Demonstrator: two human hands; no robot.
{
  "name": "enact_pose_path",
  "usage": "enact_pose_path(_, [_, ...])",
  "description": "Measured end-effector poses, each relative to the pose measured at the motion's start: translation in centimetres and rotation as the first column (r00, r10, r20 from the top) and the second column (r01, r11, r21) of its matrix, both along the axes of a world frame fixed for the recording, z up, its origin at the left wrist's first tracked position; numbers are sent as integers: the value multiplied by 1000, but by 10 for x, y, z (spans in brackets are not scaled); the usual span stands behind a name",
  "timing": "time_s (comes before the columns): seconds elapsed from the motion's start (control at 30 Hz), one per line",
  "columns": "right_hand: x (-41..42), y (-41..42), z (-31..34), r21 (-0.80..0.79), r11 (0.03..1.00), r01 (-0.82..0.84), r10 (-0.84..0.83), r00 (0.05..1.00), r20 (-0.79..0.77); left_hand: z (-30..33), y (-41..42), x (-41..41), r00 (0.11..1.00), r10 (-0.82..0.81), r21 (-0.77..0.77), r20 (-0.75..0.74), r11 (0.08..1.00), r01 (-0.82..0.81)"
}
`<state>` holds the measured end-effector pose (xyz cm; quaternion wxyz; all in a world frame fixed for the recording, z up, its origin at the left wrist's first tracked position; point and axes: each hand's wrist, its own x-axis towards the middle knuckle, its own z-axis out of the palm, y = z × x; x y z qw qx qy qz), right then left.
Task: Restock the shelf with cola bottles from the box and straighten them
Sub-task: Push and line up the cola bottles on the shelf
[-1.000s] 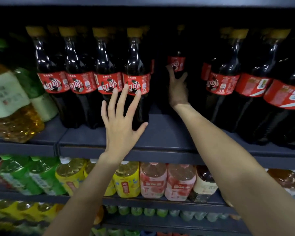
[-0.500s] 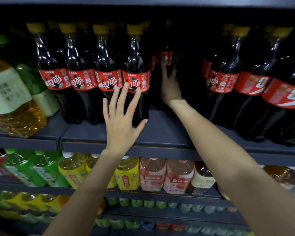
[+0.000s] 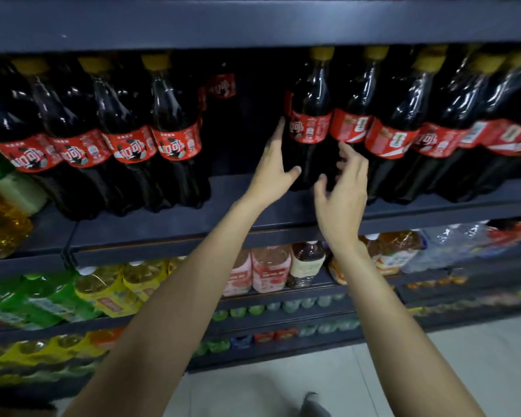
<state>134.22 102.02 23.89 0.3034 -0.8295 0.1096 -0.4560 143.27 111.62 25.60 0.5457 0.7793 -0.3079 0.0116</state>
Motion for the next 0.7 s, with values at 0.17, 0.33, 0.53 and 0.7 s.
enact_pose_path(0.17, [-1,-9,-2,-1,992,-126,124,977,-174,-8,-14,13,999,-28,-13,-33,1000,28])
enact_pose_path(0.33, [12,-5,-7,59,934,-353,358,914,-190,-16,-6,-15,889,437,-70,133,899,-432])
enact_pose_path(0.53, [47,15,-1,142,886,-442,464,856,-227,-1,41,-37,916,389,-17,99,921,-389])
enact_pose_path(0.7, [93,36,8,104,930,-352,367,893,-262,4,80,-49,512,558,-39,652,700,-713])
